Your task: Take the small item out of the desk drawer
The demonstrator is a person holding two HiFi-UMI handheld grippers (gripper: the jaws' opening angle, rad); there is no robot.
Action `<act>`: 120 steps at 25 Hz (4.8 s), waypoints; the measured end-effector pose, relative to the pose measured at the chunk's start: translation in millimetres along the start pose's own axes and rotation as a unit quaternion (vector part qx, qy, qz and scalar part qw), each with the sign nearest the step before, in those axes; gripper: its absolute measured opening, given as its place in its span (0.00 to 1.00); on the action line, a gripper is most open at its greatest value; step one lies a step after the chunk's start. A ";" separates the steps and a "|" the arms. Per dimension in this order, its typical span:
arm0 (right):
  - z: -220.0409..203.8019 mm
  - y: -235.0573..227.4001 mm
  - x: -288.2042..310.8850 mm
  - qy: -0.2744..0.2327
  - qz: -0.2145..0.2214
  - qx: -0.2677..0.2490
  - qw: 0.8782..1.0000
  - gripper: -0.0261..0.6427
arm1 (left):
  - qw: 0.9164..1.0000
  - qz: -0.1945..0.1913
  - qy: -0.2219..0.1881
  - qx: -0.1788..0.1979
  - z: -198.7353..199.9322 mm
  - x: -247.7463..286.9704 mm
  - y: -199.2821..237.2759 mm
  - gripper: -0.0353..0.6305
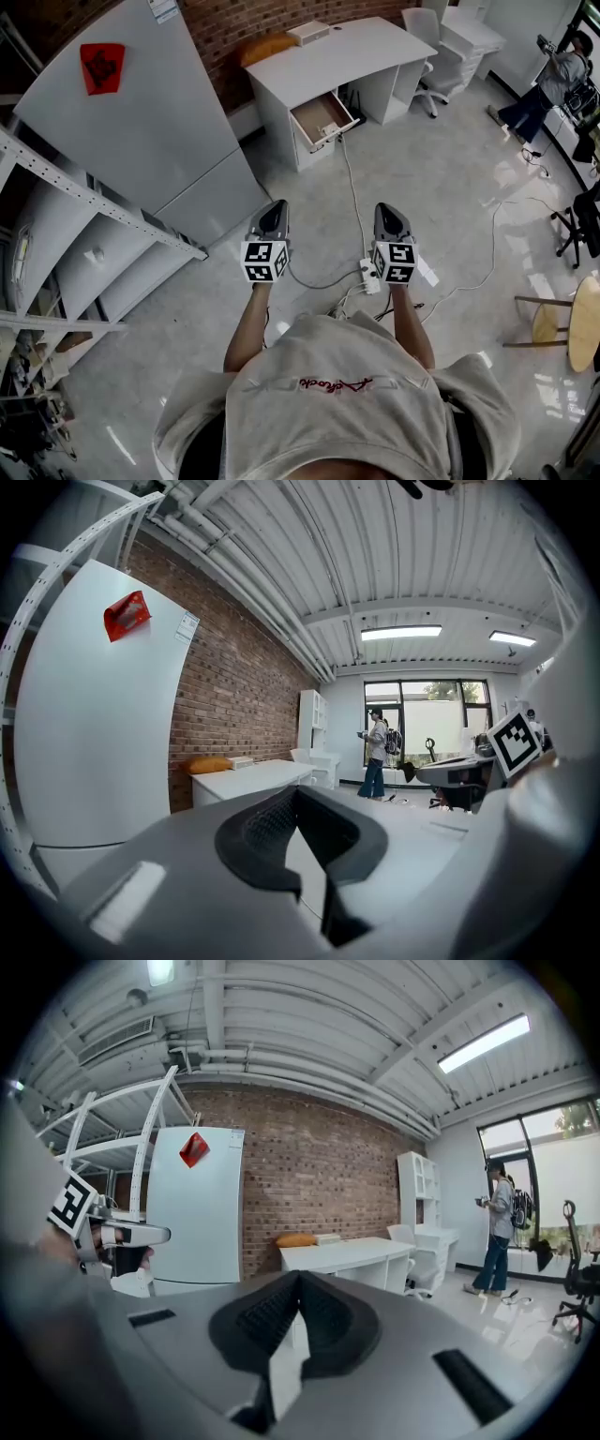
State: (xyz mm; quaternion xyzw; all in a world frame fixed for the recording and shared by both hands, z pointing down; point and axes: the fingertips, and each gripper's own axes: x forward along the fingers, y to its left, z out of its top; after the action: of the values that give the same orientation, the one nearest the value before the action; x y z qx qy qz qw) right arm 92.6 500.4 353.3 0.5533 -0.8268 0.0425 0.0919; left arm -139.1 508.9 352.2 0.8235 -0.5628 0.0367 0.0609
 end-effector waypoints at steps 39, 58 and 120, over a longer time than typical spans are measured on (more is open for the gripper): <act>-26.0 -51.2 87.2 0.019 0.051 -0.003 0.999 0.06 | 0.999 0.031 0.018 -0.012 -23.1 95.1 -3.1 0.07; 20.6 -61.1 266.9 0.030 0.020 -0.015 0.999 0.06 | 0.999 -0.006 0.020 -0.024 6.6 243.6 117.2 0.07; 70.0 -231.7 571.1 0.038 0.018 -0.019 0.999 0.06 | 0.998 -0.024 0.050 -0.012 44.1 590.1 194.3 0.07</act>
State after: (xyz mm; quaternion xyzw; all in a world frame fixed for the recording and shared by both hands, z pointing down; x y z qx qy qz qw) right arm 87.2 -118.7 391.1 0.5345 -0.8331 0.0497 0.1332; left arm -105.8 -111.4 396.1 0.8331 -0.5395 0.0698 0.0999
